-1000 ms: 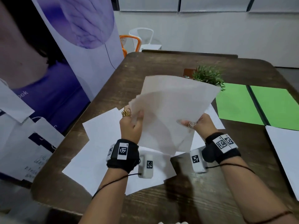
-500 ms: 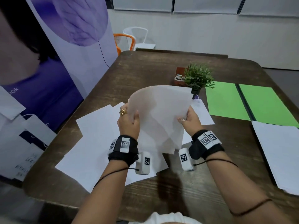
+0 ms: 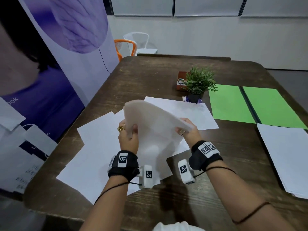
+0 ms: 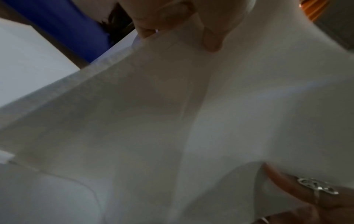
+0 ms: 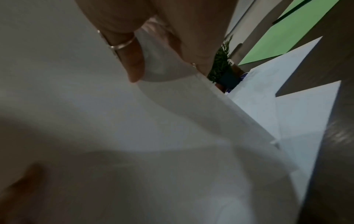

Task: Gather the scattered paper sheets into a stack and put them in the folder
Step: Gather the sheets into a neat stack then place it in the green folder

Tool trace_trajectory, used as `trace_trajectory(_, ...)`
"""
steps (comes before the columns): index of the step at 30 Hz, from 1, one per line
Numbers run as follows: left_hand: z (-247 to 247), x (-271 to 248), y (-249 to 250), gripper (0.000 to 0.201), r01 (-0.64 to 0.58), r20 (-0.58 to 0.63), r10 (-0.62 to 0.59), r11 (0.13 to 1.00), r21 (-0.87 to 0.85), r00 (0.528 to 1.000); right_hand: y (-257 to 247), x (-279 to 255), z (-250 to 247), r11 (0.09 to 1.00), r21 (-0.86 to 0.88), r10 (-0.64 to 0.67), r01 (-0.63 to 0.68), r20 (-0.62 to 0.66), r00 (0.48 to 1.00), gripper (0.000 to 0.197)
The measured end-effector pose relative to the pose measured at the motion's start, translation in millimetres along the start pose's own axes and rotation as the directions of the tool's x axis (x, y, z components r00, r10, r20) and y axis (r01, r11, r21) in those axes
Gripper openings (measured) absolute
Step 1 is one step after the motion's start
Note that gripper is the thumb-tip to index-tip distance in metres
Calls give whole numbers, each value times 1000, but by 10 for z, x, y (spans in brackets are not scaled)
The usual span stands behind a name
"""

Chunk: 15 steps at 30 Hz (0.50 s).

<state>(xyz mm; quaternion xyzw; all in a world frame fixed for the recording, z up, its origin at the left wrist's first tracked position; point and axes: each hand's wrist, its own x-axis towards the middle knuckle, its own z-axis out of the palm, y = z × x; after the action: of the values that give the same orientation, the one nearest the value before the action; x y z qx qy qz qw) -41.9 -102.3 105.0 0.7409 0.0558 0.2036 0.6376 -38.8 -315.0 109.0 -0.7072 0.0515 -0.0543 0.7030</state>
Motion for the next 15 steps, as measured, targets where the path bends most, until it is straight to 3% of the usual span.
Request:
trace_trajectory(5,53,107,160,12,-33,-29,32,999,-36,999,-184,109,8,939,343,-10,21,-33,999,25)
trace_trajectory(8,58,171,194,14,-52,-22,49,988,-143,999,-269,139,-12,883,469,6,-7,2,1000,67)
trace_trajectory(10,68,190,135,16,-67,11,70,983,-172,997,-235,172,-17,895,443,34,-45,31,999,71)
trace_trajectory(13,129,179,22,16,-49,119,56,997,-62,991,-156,213,40,970,229,85,-83,1,996,40)
trace_trajectory(15,176,175,-15,9,-33,137,31,999,8,990,-141,233,84,990,93,107,-104,-27,994,33)
